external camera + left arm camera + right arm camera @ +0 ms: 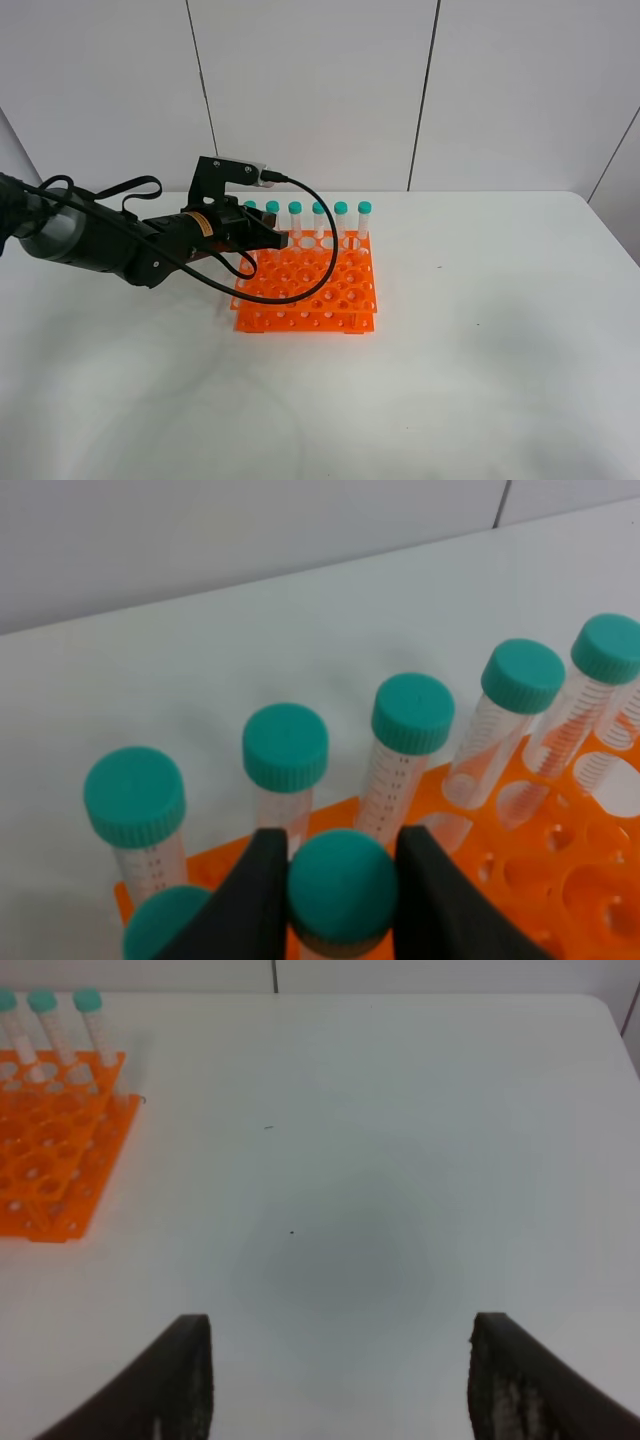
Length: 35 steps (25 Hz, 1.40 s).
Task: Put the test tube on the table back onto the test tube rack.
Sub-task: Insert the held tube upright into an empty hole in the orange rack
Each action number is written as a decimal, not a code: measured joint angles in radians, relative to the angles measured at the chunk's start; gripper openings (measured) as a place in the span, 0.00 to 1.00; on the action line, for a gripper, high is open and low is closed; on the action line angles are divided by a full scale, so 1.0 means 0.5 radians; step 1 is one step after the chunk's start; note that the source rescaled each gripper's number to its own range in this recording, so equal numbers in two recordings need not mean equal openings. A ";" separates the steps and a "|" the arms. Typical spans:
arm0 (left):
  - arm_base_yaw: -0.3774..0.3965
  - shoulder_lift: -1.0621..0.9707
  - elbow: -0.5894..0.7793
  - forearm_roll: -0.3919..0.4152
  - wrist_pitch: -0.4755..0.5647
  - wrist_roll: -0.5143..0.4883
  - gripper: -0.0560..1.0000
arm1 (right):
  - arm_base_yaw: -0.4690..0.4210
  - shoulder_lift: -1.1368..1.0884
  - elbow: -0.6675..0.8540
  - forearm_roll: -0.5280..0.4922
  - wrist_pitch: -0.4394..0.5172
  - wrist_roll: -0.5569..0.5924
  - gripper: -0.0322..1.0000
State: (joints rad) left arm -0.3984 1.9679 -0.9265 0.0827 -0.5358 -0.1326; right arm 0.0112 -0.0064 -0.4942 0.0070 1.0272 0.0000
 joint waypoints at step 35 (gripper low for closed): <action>0.000 0.031 -0.083 0.053 0.096 0.000 0.05 | 0.000 0.000 0.000 0.000 0.000 0.000 0.60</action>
State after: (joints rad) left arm -0.3984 1.9835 -0.9682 0.1092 -0.4879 -0.1326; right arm 0.0112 -0.0064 -0.4942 0.0070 1.0272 0.0000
